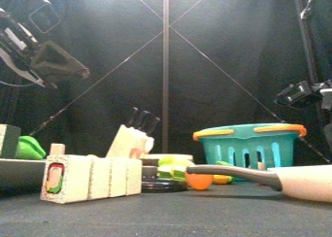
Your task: Grab egg
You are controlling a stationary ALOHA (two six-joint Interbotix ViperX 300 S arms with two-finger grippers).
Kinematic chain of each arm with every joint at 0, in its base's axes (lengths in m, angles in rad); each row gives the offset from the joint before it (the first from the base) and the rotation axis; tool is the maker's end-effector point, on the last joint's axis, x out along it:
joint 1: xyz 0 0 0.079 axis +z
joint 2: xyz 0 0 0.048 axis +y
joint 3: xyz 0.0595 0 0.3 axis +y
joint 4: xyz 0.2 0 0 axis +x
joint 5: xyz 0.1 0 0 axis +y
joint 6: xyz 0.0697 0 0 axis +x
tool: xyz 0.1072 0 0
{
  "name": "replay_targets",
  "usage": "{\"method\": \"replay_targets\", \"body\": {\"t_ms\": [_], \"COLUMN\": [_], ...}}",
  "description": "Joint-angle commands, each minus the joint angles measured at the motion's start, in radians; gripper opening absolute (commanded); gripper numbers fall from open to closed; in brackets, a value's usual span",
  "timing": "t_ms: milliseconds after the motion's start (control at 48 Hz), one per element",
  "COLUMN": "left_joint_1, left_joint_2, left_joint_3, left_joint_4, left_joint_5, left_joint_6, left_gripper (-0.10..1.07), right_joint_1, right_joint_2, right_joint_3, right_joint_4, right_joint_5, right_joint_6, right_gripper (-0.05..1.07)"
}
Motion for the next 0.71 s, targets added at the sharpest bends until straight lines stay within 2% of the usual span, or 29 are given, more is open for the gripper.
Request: {"method": "replay_targets", "body": {"t_ms": [0, 229, 688], "left_joint_1": [0.002, -0.002, -0.002], "left_joint_2": [0.002, 0.002, 0.002], "left_joint_3": [-0.015, -0.012, -0.006], "left_joint_4": [0.000, 0.000, -0.018], "left_joint_5": [-0.008, -0.006, -0.008], "left_joint_6": [0.000, 0.000, -0.002], "left_gripper": [0.12, 0.12, 0.12], "right_joint_1": [-0.006, -0.008, -0.017], "right_joint_2": [-0.043, -0.089, -0.109], "right_joint_3": [-0.029, -0.028, -0.023], "right_joint_4": [-0.015, -0.052, -0.084], "right_joint_5": [0.017, 0.057, 0.058], "right_joint_6": [-0.002, 0.002, -0.005], "right_gripper": [0.62, 0.62, 0.62]}}
